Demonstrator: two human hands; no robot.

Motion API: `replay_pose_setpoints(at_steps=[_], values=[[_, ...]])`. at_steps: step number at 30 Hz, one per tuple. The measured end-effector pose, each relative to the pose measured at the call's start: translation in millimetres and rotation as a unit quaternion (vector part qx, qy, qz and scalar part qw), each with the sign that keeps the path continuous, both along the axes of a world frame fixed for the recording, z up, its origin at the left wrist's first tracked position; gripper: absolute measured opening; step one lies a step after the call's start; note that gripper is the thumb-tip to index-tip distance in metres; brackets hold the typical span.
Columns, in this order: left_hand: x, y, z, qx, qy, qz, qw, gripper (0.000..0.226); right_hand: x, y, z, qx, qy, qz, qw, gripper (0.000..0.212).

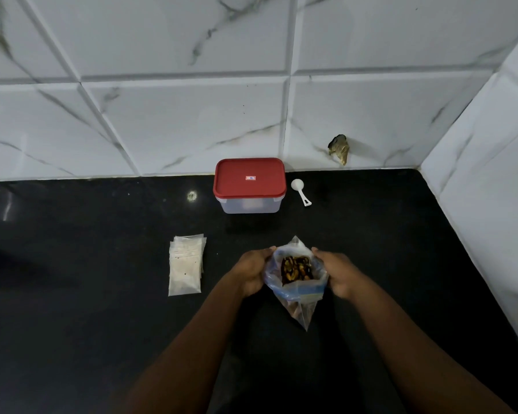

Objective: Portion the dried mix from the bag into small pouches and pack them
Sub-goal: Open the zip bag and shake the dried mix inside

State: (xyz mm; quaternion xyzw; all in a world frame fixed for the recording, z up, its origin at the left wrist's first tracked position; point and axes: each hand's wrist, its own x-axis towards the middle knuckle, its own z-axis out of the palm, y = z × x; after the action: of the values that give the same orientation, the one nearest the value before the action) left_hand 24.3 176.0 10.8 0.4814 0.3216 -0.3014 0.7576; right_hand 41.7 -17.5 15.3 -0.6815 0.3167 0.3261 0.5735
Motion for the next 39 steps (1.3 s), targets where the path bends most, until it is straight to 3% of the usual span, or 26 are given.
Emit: replay_pose_setpoints(at_steps=[3,7,10,13,18,23,28,32,39], values=[[-5,-10,-5,0.065,-0.003,0.006,0.998,0.026,-3,7,-8,-0.044,0.009,0.007,0.999,0.034],[-6,-13,-10,0.172,-0.057,-0.031,0.983,0.029,-10,5,-12,-0.125,-0.082,0.067,0.987,0.038],[-12,-4,-14,0.185,-0.073,-0.037,0.979,0.034,-22,-4,-8,-0.136,-0.121,0.074,0.98,0.037],[-30,2,-19,0.199,-0.082,-0.051,0.975,0.034,-39,-15,-2,-0.13,-0.106,0.067,0.984,0.037],[-53,1,-25,0.254,-0.027,-0.075,0.964,0.038,-51,-24,1,-0.098,-0.057,0.042,0.993,0.042],[-59,-2,-15,0.168,0.01,-0.004,0.986,0.023,-50,-19,6,-0.026,-0.039,-0.007,0.999,0.024],[-62,1,1,-0.044,0.068,0.093,0.992,0.025,-50,-21,10,0.114,0.015,-0.104,0.988,0.021],[-66,4,-1,-0.173,0.085,0.183,0.964,0.019,-50,-28,9,0.249,0.089,-0.211,0.941,0.018],[-71,-14,-6,-0.235,0.058,0.294,0.925,0.019,-53,-26,11,0.359,0.117,-0.368,0.85,0.019]])
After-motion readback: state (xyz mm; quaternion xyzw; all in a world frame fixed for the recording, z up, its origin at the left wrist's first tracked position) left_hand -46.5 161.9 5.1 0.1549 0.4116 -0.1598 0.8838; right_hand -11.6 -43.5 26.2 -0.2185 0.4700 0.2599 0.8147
